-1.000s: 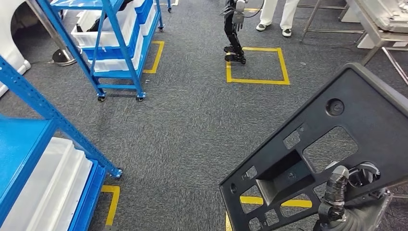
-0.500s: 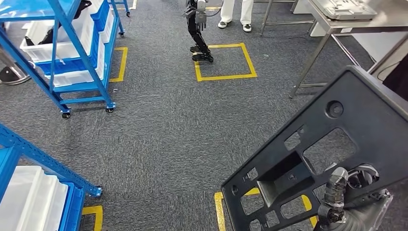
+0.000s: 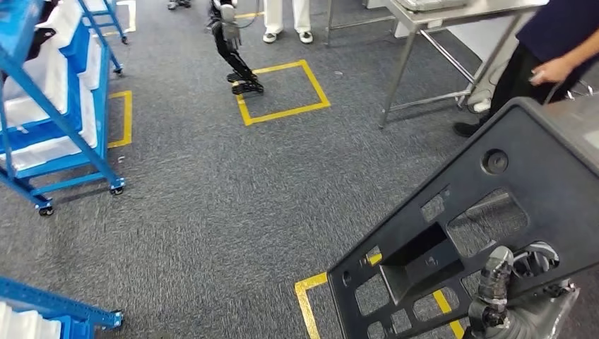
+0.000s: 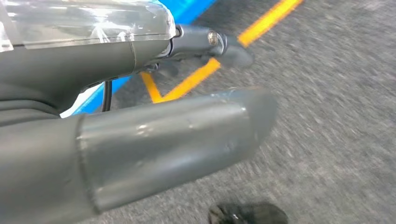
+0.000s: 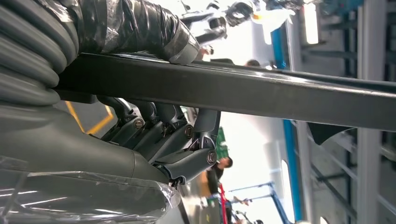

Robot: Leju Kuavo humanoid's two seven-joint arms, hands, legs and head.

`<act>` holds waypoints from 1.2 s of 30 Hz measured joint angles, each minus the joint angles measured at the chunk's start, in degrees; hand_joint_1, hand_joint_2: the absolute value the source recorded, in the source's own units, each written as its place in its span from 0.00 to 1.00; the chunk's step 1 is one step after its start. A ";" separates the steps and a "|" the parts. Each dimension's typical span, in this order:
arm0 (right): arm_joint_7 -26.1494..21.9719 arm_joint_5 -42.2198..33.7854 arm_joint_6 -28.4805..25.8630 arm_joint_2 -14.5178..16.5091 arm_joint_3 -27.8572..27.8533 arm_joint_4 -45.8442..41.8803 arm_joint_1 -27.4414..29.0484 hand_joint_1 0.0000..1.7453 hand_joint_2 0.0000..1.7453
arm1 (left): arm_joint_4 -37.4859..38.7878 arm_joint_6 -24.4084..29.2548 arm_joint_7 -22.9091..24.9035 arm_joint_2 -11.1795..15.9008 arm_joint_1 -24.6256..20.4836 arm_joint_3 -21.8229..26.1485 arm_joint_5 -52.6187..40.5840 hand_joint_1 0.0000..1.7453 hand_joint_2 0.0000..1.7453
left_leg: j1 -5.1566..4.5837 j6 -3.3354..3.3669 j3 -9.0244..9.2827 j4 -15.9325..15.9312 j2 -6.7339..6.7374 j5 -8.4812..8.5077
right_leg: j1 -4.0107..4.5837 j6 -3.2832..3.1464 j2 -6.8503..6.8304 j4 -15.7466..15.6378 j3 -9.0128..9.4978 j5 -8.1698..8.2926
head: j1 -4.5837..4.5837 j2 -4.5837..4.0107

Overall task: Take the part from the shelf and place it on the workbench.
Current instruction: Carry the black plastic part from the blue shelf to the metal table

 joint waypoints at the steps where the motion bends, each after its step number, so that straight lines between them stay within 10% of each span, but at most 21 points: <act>1: 0.02 0.00 0.01 0.01 0.00 0.02 -0.09 1.00 1.00 | 0.00 -0.01 0.01 0.00 0.15 -0.01 0.00 0.00 0.00 | 0.10 -0.15 -1.98 3.78 -1.19 -1.66 | -0.09 -0.15 0.79 -0.01 0.03 0.01 | -0.02 0.00; 4: 0.05 0.00 0.01 0.02 0.00 0.16 -0.05 1.00 1.00 | 0.00 -0.02 0.03 0.10 0.59 0.01 0.00 0.00 0.00 | 0.37 -0.77 -5.35 8.40 -2.04 -1.40 | -0.36 0.03 3.54 0.43 0.01 -0.21 | -0.02 0.00; 7: 0.04 0.00 0.01 0.02 0.00 0.29 -0.08 1.00 1.00 | 0.00 -0.02 0.03 0.23 0.61 0.01 -0.01 0.00 0.00 | 0.93 -1.27 -2.09 -0.85 -4.52 4.42 | -0.85 1.04 6.05 2.01 -0.31 -1.06 | -0.02 0.00; 11: 0.06 0.00 0.01 0.00 0.00 0.35 -0.03 1.00 1.00 | 0.00 -0.03 0.02 0.26 0.50 0.01 -0.01 0.00 0.00 | 0.92 -0.06 -0.66 -4.43 -6.15 4.97 | -1.15 2.56 8.78 3.07 -1.54 -1.32 | 0.00 0.00; 14: 0.04 0.01 -0.04 -0.02 0.00 0.33 0.11 1.00 1.00 | 0.00 -0.05 0.03 0.20 0.38 0.02 -0.01 0.00 0.00 | 1.05 1.14 -0.30 -5.22 -3.87 5.46 | -1.08 3.35 5.74 5.40 -2.90 -2.60 | 0.08 0.00; 18: 0.05 0.03 -0.15 -0.03 0.00 0.42 0.09 1.00 1.00 | 0.00 -0.06 0.05 0.28 0.78 0.08 0.00 0.00 0.00 | 0.69 1.58 -0.12 -5.38 -0.43 5.16 | -1.31 3.98 1.08 17.12 -9.17 -7.40 | 0.15 0.00; 23: 0.05 0.03 -0.16 -0.03 0.00 0.45 0.11 1.00 1.00 | 0.00 -0.07 0.07 0.27 0.60 0.13 -0.01 0.00 0.00 | 0.49 1.04 1.22 -5.46 3.13 4.06 | -0.55 2.77 -2.62 5.22 -3.17 -0.62 | 0.16 0.00; 27: 0.05 0.04 -0.16 -0.02 0.00 0.44 0.25 1.00 1.00 | 0.00 -0.09 0.09 0.24 0.24 0.15 -0.01 0.00 0.00 | 0.34 -0.06 2.36 -5.93 5.23 3.40 | 0.12 1.71 -2.35 2.29 -1.94 -0.46 | 0.14 0.00; 30: 0.02 0.08 -0.16 0.04 0.01 0.39 0.16 1.00 1.00 | 0.00 -0.11 0.09 0.28 0.01 0.15 -0.01 0.00 0.00 | 0.59 -0.56 0.99 -1.72 0.66 0.68 | -0.63 0.82 -0.29 0.89 -0.82 -0.05 | 0.10 0.00; 33: 0.03 0.11 -0.15 0.07 0.02 0.44 0.08 1.00 1.00 | 0.00 -0.14 0.17 0.30 0.46 0.16 0.00 0.00 0.00 | 0.68 -0.83 -4.49 8.13 -1.98 -3.08 | -0.56 0.32 2.13 1.01 -0.76 -0.21 | 0.07 0.00; 36: 0.04 0.11 -0.16 0.06 0.02 0.46 0.17 1.00 1.00 | 0.00 -0.13 0.19 0.33 0.69 0.17 0.00 0.00 0.00 | 0.79 -1.09 -4.36 4.91 -2.66 1.44 | -0.76 0.73 4.98 1.73 -0.70 -0.61 | 0.06 0.00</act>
